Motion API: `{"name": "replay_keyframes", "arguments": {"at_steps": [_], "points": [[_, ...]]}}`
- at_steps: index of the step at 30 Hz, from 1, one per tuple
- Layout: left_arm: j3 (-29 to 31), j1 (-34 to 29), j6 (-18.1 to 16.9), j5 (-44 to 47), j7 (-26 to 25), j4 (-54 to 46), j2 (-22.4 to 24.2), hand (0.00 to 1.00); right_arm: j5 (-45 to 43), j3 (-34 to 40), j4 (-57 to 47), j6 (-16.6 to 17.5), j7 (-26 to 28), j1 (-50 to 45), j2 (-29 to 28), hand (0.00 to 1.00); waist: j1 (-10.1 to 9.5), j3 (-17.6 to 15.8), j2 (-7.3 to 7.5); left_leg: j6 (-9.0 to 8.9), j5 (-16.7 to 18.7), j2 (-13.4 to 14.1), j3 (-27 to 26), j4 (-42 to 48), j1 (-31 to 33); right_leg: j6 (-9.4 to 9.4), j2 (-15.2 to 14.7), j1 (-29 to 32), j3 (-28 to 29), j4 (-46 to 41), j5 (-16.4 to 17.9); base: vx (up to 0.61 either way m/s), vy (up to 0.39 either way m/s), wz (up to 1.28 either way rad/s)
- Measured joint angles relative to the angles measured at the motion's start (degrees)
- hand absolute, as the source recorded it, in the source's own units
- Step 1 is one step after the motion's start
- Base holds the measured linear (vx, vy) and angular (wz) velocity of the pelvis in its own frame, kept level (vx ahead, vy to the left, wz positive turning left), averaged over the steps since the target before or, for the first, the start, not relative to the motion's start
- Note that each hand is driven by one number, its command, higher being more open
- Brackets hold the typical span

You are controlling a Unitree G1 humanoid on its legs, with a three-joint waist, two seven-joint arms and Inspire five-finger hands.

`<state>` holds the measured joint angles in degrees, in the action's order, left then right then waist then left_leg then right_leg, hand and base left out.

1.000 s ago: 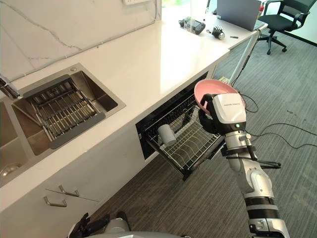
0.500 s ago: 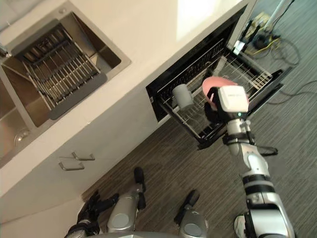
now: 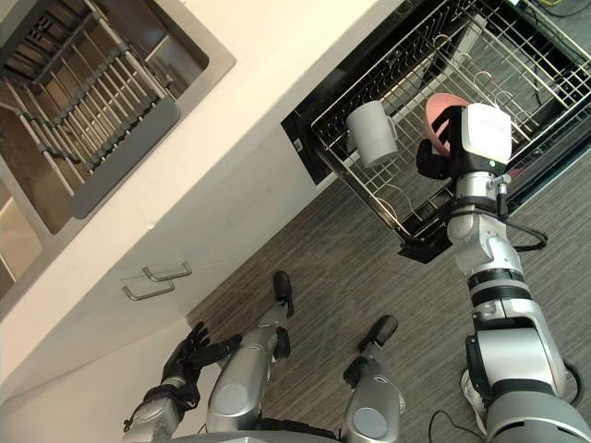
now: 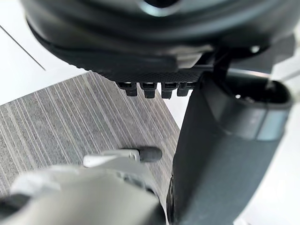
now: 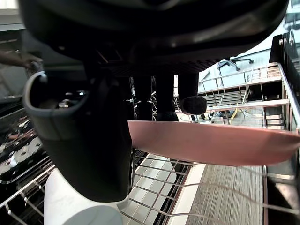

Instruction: Walk over to the sink, pick up the cup, carry it to the dishwasher, place the cup inside the dishwasher, then close the dishwasher door

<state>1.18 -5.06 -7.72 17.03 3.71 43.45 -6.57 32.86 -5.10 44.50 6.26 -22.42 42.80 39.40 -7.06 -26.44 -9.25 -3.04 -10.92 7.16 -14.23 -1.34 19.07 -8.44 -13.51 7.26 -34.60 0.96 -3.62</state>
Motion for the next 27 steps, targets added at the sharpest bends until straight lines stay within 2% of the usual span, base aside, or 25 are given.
{"name": "replay_keyframes", "arguments": {"at_steps": [7,13,16,19,23,24,27], "points": [[-0.5,0.7,1.0,0.5,0.1,-0.6,0.1,1.00,-2.6,-0.3,0.0,1.1,6.7,0.0,0.1,1.00,0.19,-0.4,-0.85,0.00,0.0,-0.1,0.3,0.0,-0.5,0.05,-0.4,-0.1,0.2,-0.7,0.1,-0.01,0.053,-0.01],[-0.5,0.7,0.9,0.3,0.1,-0.1,0.6,1.00,-9.1,0.2,-1.1,4.0,10.7,-1.4,-0.4,1.00,0.31,-0.4,-0.80,-0.03,0.0,-0.2,0.7,-0.8,-3.1,0.30,-0.7,-1.7,0.6,-2.0,0.4,-0.04,0.063,-0.01],[-0.4,0.7,0.7,-0.2,0.0,0.7,0.7,1.00,-11.4,2.6,-6.6,5.0,11.3,-5.2,-2.4,1.00,0.59,-0.2,-0.38,-0.09,-1.1,-0.5,0.7,-2.8,-5.0,-0.07,-0.9,-2.7,0.6,-2.6,1.2,-0.04,0.043,0.02],[-0.2,0.9,0.7,-1.6,-0.7,2.4,0.9,1.00,-14.0,7.4,-13.6,7.2,11.2,-10.0,-6.8,1.00,1.92,0.5,0.99,-0.15,-1.7,-0.5,1.1,-3.7,-6.4,-0.18,-1.0,-3.3,0.5,-3.7,1.8,-0.03,0.022,0.05],[2.0,0.9,0.6,-2.5,-2.1,4.4,0.5,1.00,-19.8,14.0,-18.7,7.6,8.1,-17.1,-11.7,1.00,3.91,3.1,4.33,-0.24,-1.8,-0.6,2.1,-3.7,-8.0,-0.19,-1.0,-5.6,0.0,-3.7,1.8,0.00,0.011,0.10],[2.9,0.8,0.6,-2.9,-2.5,5.1,0.4,1.00,-21.1,16.9,-19.2,7.6,6.6,-19.4,-12.6,1.00,4.43,4.2,5.71,-0.24,-1.8,-0.7,2.1,-3.7,-9.0,-0.19,-1.1,-6.6,0.1,-3.7,1.8,-0.03,0.028,0.01],[3.1,0.6,0.5,-3.8,-2.8,6.4,0.2,1.00,-25.0,21.9,-19.4,7.6,4.9,-21.8,-12.6,1.00,5.12,6.4,6.86,-0.26,-1.8,-0.7,1.5,-3.7,-10.8,-0.20,-1.2,-7.9,1.1,-3.6,1.8,-0.07,0.031,-0.12]]}}
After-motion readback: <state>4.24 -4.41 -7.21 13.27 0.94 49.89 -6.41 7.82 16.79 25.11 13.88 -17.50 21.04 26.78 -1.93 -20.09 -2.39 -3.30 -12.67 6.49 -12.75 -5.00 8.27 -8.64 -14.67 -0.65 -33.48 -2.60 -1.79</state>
